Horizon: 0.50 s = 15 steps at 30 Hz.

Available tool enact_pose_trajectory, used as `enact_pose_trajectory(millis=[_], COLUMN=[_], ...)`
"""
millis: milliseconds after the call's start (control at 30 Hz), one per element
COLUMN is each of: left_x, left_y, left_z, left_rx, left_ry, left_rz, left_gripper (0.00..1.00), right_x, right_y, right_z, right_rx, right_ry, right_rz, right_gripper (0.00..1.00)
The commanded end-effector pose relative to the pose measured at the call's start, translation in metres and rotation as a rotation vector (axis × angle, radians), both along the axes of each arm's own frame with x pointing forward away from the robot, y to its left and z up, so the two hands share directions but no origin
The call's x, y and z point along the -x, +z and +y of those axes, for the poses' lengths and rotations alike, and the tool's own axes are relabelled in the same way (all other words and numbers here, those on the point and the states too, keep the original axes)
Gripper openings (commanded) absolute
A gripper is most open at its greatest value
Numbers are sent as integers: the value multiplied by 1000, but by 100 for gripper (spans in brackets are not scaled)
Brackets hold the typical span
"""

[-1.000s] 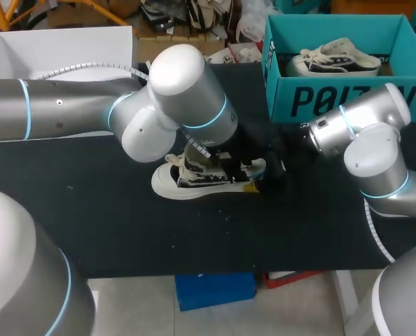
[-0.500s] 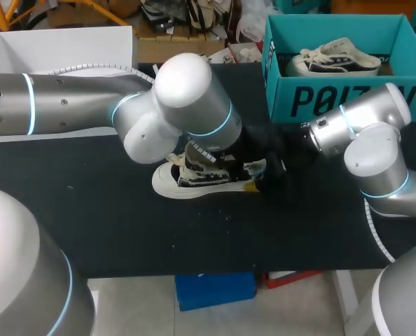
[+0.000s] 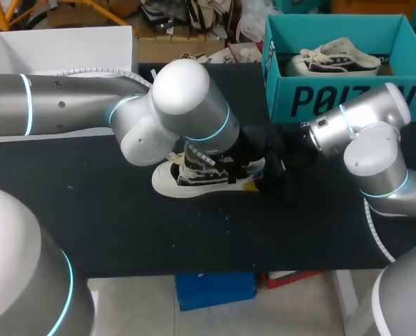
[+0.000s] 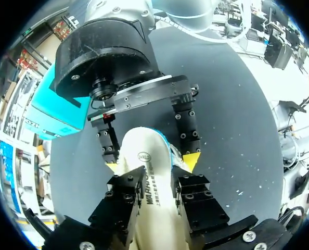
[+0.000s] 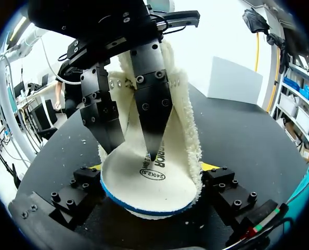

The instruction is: Take the shoe out of the shoebox, open the shoe tongue, remove and reinsert the insole, then place the shoe into the shoebox

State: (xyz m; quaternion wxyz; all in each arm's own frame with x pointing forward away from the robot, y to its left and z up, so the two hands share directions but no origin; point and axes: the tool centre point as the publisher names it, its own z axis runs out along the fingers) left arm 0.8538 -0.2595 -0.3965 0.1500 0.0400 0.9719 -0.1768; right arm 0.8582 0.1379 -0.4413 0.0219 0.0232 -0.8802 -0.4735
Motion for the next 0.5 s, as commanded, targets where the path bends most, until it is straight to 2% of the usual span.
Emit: enact_pose_trajectory(millis=[33, 500], left_x=[-11, 3], left_y=[-3, 10], left_z=[3, 14], left_rx=[6, 42], left_ry=[11, -39], left_rz=[-8, 44], left_gripper=[0, 0], right_x=[1, 1], right_y=[-2, -2], right_z=[1, 1], right_rx=[3, 3], right_ry=[0, 0], right_rz=[1, 1], right_gripper=[0, 0])
